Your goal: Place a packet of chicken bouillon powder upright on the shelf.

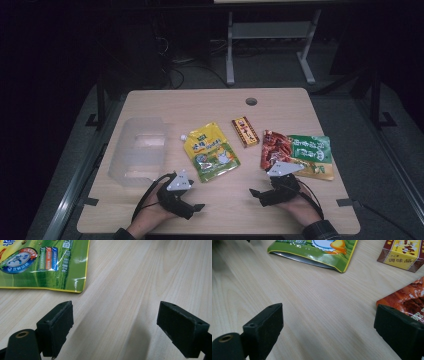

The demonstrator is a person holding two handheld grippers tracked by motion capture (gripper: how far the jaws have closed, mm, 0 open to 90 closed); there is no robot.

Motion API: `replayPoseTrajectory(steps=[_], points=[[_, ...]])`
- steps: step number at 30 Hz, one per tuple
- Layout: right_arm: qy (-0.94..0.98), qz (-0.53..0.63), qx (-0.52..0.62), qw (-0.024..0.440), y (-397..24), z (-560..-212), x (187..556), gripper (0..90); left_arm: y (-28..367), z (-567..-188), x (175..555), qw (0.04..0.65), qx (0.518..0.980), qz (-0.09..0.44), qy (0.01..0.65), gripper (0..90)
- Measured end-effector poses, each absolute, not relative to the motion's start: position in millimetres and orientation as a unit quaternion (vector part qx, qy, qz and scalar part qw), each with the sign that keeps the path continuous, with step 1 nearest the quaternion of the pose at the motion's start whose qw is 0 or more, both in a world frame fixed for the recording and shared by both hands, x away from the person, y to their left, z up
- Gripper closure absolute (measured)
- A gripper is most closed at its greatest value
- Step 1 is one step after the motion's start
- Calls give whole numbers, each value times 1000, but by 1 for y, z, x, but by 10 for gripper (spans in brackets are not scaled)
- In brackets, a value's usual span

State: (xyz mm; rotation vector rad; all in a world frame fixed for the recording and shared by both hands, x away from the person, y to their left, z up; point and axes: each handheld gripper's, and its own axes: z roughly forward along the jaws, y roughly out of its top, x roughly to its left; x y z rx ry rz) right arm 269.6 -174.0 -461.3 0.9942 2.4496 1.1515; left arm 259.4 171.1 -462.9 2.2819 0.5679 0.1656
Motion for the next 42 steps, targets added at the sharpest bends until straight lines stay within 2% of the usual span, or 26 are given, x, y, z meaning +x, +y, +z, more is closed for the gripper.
replayPoseTrajectory(steps=[6, 11, 13, 14, 17, 18, 20, 21, 22, 24, 26, 27, 28, 42], points=[[841, 398, 350, 108, -175, -461, 270, 94, 173, -462, 261, 381, 891, 63, 236, 136], [843, 397, 349, 100, -172, -459, 271, 151, 176, -461, 262, 381, 891, 64, 239, 137], [843, 396, 354, 91, -169, -455, 275, 272, 176, -461, 262, 382, 889, 64, 244, 139], [843, 396, 354, 91, -169, -455, 275, 272, 177, -461, 262, 378, 891, 66, 242, 139], [847, 391, 353, 79, -162, -452, 277, 413, 178, -462, 260, 378, 890, 64, 248, 145], [853, 385, 342, 81, -156, -449, 278, 506, 180, -461, 260, 376, 891, 65, 245, 151], [857, 389, 328, 83, -152, -447, 280, 591, 180, -460, 260, 378, 889, 63, 251, 154], [857, 389, 328, 83, -152, -447, 280, 591, 180, -460, 260, 378, 889, 63, 251, 155], [858, 394, 320, 83, -147, -444, 285, 690, 181, -459, 260, 381, 887, 64, 253, 155], [857, 397, 318, 81, -146, -443, 287, 716, 182, -459, 260, 380, 888, 61, 252, 159], [854, 405, 318, 74, -141, -441, 296, 819, 182, -458, 259, 384, 885, 58, 256, 167], [854, 405, 318, 74, -141, -441, 296, 819, 182, -458, 259, 384, 885, 58, 256, 172], [852, 412, 314, 73, -138, -439, 302, 884, 182, -458, 259, 384, 885, 56, 257, 172], [848, 428, 306, 64, -102, -437, 341, 899, 185, -456, 258, 387, 884, 60, 253, 177]])
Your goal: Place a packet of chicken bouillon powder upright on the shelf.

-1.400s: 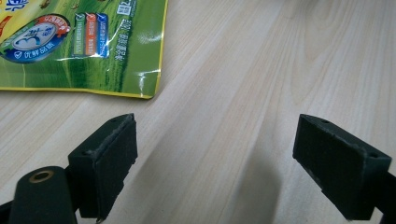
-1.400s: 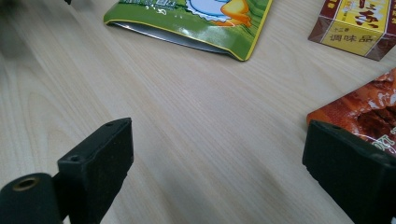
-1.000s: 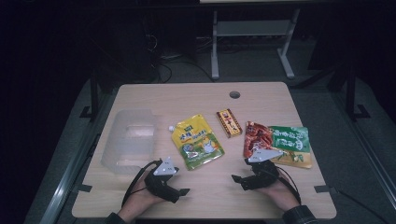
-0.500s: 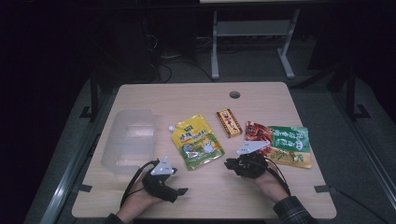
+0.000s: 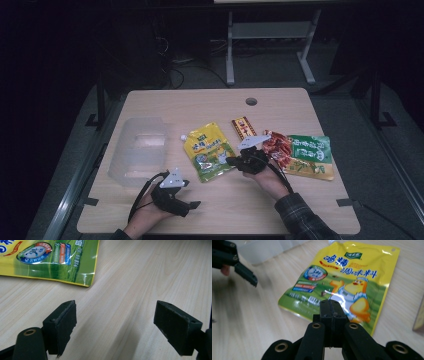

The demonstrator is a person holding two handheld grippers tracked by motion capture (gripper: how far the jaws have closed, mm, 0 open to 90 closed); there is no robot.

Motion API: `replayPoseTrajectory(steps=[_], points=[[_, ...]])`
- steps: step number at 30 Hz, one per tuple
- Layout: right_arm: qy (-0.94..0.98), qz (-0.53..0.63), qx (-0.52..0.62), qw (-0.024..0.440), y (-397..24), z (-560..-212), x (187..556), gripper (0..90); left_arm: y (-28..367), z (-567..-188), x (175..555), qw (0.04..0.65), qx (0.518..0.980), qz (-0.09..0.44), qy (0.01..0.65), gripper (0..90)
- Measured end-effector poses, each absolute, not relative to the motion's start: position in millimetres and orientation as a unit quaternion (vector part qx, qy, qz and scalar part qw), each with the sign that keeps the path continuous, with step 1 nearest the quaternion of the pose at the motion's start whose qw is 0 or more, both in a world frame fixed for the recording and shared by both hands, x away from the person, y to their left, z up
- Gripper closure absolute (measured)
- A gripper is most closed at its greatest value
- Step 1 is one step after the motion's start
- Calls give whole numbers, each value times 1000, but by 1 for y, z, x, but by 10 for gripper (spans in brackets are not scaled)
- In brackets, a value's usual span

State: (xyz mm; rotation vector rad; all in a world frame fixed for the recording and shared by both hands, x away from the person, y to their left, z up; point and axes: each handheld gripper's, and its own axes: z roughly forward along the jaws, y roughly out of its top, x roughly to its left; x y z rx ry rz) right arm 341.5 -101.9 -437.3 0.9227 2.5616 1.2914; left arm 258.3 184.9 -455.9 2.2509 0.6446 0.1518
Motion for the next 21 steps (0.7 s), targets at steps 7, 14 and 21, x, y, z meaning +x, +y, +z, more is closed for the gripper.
replayPoseTrajectory(steps=[7, 14, 21], points=[[847, 427, 310, 63, -86, -440, 359, 899, 187, -455, 258, 395, 879, 62, 259, 180], [853, 415, 310, 72, -72, -448, 378, 899, 189, -453, 257, 391, 880, 65, 263, 187], [857, 409, 308, 68, -66, -457, 384, 900, 191, -453, 258, 389, 880, 69, 263, 197]])
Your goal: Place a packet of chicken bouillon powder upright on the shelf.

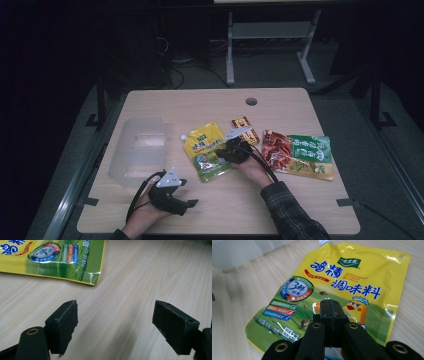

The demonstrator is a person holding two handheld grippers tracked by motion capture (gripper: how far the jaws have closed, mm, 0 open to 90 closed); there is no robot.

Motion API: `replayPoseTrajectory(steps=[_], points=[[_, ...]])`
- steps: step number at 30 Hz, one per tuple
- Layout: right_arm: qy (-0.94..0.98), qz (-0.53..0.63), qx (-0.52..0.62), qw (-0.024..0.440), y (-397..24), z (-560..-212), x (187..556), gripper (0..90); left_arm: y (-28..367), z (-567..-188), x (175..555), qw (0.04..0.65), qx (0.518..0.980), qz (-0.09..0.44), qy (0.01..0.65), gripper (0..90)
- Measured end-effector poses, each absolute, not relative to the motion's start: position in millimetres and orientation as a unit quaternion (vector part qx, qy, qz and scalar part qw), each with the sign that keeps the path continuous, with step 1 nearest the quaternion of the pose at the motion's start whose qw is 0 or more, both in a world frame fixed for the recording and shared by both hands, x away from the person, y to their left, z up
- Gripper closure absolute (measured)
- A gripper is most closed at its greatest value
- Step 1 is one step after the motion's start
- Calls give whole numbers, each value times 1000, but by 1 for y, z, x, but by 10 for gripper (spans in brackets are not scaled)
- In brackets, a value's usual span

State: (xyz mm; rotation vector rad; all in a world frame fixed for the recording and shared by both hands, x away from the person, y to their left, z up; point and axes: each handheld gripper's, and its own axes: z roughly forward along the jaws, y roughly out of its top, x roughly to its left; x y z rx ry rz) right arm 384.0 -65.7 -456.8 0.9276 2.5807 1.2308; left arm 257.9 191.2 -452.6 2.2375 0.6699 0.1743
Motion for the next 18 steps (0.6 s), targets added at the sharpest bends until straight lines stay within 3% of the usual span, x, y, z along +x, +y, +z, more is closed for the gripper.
replayPoseTrajectory(steps=[18], points=[[869, 403, 281, 61, -70, -456, 369, 900, 192, -453, 257, 389, 880, 70, 265, 202]])
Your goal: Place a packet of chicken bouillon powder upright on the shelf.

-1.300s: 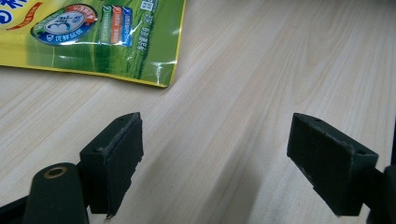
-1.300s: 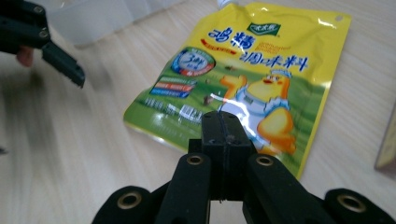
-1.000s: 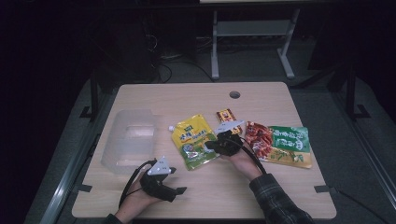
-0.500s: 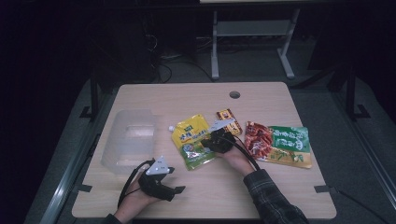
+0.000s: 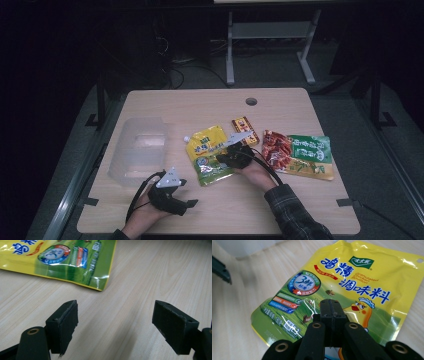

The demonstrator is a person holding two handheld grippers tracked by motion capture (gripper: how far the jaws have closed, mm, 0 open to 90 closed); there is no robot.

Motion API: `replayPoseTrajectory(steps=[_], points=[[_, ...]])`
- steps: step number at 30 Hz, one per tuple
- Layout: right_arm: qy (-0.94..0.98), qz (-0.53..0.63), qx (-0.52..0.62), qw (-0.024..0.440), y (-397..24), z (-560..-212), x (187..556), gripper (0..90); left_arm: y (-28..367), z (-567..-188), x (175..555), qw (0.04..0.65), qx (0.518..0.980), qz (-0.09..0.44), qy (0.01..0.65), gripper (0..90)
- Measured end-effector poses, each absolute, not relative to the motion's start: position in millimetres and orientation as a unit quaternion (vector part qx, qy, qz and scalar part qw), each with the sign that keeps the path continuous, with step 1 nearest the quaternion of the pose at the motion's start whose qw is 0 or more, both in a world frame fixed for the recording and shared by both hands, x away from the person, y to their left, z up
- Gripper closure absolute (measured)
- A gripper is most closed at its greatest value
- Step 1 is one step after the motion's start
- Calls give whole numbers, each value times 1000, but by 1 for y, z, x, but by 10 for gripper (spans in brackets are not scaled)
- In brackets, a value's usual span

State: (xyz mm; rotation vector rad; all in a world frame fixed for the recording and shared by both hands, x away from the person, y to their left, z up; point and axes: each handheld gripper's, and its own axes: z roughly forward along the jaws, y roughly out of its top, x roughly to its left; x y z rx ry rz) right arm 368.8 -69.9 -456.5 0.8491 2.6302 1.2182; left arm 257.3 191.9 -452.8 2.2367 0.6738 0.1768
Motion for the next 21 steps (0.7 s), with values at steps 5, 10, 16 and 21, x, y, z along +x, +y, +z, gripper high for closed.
replayPoseTrajectory(steps=[5, 10, 16, 21], points=[[875, 396, 272, 59, -72, -455, 361, 900, 192, -452, 257, 388, 879, 71, 267, 202], [880, 389, 268, 51, -74, -453, 351, 900, 191, -454, 257, 388, 878, 70, 270, 202], [886, 386, 252, 45, -78, -452, 333, 900, 191, -454, 256, 386, 880, 70, 268, 202], [891, 382, 243, 36, -81, -451, 317, 900, 190, -454, 256, 385, 880, 68, 269, 202]])
